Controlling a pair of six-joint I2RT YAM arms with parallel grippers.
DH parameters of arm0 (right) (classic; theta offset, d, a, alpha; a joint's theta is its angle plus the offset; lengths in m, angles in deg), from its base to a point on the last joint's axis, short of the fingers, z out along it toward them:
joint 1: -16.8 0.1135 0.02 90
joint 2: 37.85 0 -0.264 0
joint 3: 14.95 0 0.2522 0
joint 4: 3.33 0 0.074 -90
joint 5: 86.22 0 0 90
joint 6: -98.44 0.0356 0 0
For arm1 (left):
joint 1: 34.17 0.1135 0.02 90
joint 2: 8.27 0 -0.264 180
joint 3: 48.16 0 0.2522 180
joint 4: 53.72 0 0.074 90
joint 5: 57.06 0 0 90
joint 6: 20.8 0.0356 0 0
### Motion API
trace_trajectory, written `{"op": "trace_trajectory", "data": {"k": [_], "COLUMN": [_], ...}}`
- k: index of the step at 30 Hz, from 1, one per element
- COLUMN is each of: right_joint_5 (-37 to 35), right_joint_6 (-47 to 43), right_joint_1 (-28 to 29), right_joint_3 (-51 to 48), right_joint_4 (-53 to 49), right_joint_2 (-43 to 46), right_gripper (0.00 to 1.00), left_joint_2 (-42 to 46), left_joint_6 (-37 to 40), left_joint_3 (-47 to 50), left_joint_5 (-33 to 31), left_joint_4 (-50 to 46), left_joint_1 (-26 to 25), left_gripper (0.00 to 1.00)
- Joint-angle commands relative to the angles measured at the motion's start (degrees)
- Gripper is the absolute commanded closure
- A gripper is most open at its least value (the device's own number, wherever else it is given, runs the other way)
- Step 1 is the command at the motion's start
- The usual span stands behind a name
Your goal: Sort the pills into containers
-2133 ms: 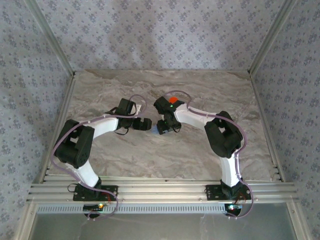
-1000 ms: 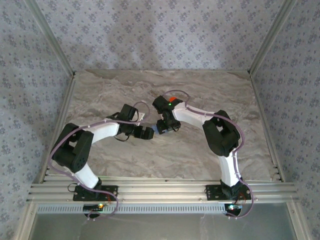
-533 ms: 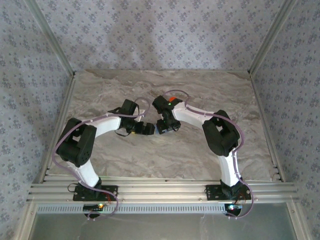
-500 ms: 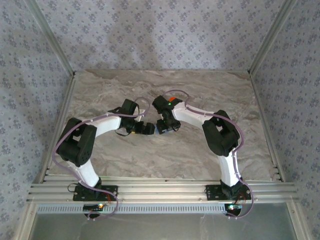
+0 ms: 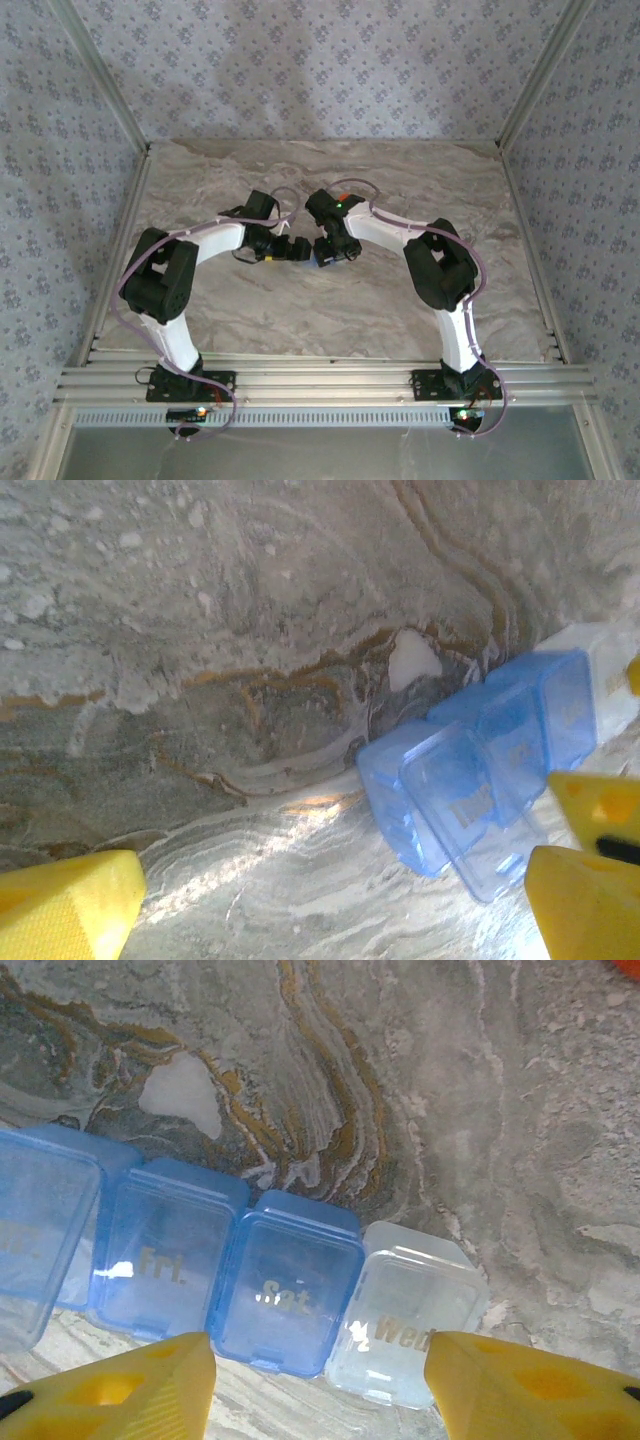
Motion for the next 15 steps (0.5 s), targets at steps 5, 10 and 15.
{"op": "trace_trajectory", "data": {"k": [5, 10, 15], "right_joint_5": [9.98, 11.58, 12.62], "right_joint_6": [0.14, 1.19, 2.43], "right_joint_1": [1.07, -0.44, -2.01], "right_joint_3": [-2.57, -1.94, -1.94], "right_joint_4": [-1.96, -1.39, -0.36], "right_joint_2": [-7.30, -3.22, 1.31], "right_gripper": [0.38, 0.38, 0.38], "left_joint_2": [1.98, 7.59, 11.05], "left_joint_6": [0.20, 0.19, 1.19], "left_joint_3": [-3.03, 0.58, 2.59], "left_joint_5": [-3.49, -3.81, -4.05], "left_joint_4": [7.98, 7.59, 6.62], "left_joint_1": [2.11, 3.13, 3.40], "left_gripper": [0.00, 0.01, 0.01]}}
